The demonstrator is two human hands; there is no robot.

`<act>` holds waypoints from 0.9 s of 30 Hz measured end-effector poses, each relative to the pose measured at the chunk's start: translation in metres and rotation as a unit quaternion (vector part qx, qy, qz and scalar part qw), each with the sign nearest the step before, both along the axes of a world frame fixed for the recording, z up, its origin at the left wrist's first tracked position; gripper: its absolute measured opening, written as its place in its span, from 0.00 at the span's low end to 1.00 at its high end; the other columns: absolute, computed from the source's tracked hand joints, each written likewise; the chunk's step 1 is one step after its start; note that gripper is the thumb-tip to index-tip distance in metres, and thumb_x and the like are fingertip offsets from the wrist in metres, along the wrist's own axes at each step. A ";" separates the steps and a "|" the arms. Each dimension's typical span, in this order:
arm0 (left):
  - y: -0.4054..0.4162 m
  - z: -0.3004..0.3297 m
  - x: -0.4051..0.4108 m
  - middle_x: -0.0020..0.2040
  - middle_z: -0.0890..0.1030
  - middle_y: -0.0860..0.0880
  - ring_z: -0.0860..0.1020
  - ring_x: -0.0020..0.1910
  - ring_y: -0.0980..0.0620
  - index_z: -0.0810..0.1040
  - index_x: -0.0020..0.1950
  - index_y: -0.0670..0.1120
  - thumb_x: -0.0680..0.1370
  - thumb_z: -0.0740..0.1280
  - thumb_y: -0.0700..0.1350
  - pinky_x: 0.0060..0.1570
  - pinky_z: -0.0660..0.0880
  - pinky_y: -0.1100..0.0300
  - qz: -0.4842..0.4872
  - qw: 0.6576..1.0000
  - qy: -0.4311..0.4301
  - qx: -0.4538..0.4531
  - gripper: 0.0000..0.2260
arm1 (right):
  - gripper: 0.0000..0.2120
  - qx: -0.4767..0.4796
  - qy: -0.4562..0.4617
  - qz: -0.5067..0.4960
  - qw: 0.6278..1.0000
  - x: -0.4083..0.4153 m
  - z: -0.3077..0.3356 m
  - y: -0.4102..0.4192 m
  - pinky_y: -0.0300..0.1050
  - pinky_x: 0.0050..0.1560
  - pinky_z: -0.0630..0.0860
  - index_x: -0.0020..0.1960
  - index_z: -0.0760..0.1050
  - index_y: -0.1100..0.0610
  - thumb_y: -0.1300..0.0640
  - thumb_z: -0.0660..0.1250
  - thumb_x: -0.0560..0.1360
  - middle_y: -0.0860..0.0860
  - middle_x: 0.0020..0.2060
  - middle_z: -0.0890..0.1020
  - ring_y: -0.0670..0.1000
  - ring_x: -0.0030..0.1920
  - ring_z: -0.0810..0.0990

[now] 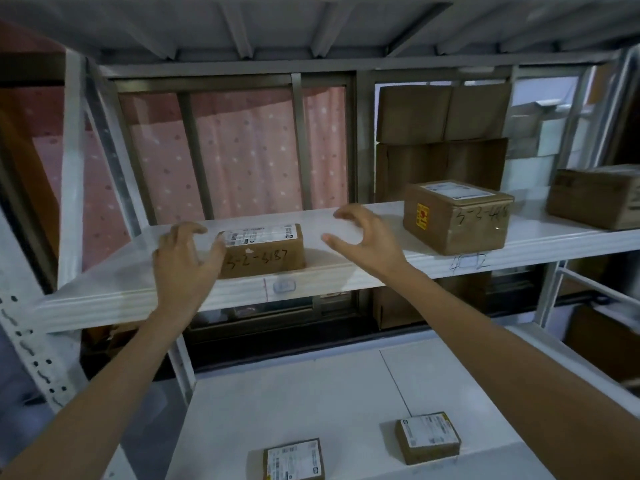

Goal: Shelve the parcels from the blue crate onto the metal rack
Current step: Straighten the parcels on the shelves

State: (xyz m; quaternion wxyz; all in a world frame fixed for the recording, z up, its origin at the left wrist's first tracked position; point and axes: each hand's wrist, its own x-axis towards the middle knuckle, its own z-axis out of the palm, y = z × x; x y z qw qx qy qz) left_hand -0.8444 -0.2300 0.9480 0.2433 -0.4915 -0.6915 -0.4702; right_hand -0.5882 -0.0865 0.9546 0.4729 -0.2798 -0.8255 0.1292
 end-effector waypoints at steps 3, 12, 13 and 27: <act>0.015 0.031 0.051 0.54 0.77 0.39 0.73 0.55 0.41 0.74 0.56 0.38 0.73 0.63 0.51 0.54 0.68 0.51 -0.059 0.997 0.025 0.033 0.19 | 0.22 0.047 0.047 -0.033 0.997 0.038 0.034 0.003 0.33 0.52 0.73 0.60 0.75 0.51 0.40 0.70 0.71 0.41 0.54 0.79 0.39 0.53 0.77; 0.107 0.027 0.241 0.61 0.76 0.45 0.74 0.60 0.48 0.72 0.62 0.43 0.78 0.63 0.54 0.59 0.70 0.55 -0.226 0.969 -0.027 -0.094 0.18 | 0.24 0.044 0.044 -0.082 0.995 0.190 0.072 0.062 0.42 0.60 0.73 0.64 0.72 0.49 0.40 0.70 0.72 0.46 0.61 0.77 0.43 0.59 0.75; 0.118 0.018 0.254 0.63 0.75 0.46 0.73 0.62 0.49 0.71 0.64 0.44 0.78 0.63 0.55 0.61 0.70 0.55 -0.218 0.968 -0.029 -0.116 0.20 | 0.25 0.040 0.053 -0.079 0.995 0.207 0.068 0.071 0.43 0.60 0.73 0.65 0.71 0.49 0.40 0.70 0.72 0.46 0.62 0.76 0.44 0.60 0.75; 0.172 -0.037 0.303 0.58 0.81 0.49 0.77 0.58 0.50 0.80 0.58 0.50 0.78 0.60 0.59 0.60 0.72 0.52 -0.112 0.964 -0.144 -0.194 0.17 | 0.19 -0.143 0.015 0.075 0.987 0.267 -0.043 0.148 0.47 0.58 0.79 0.61 0.76 0.50 0.43 0.71 0.73 0.44 0.57 0.82 0.45 0.56 0.81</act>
